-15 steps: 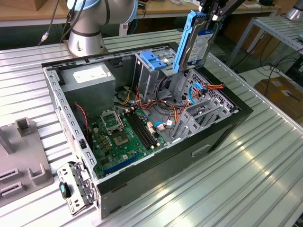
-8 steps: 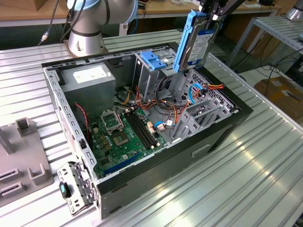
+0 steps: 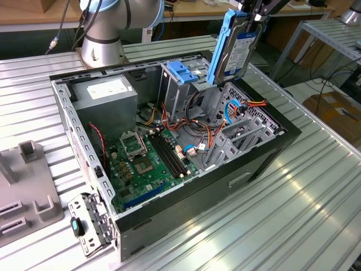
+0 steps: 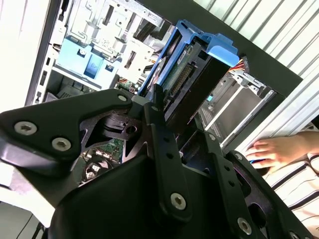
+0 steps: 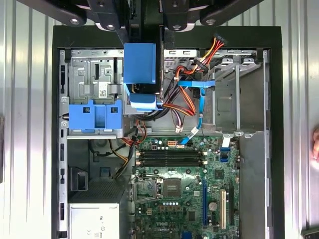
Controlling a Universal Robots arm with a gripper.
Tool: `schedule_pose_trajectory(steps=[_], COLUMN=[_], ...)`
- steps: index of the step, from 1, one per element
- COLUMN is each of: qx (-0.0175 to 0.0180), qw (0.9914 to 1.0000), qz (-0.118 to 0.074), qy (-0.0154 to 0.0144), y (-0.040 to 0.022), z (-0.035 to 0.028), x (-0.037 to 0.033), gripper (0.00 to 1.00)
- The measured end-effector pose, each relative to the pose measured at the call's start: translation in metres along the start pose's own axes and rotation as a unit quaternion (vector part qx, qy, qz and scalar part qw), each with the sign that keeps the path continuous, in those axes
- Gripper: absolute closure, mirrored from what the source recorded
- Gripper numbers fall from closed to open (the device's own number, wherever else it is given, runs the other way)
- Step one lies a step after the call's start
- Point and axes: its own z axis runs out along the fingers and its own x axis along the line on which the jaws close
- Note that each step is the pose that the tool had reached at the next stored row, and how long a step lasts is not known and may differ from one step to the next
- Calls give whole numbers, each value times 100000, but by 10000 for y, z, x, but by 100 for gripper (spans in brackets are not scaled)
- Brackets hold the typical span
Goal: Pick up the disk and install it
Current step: 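Pick up the disk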
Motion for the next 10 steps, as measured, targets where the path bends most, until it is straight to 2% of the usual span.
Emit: schedule_pose_trajectory(steps=[10], qx=[0], qw=[100000], qz=[-1], qy=[5], y=[-8], z=[-1], x=[34], gripper=[65])
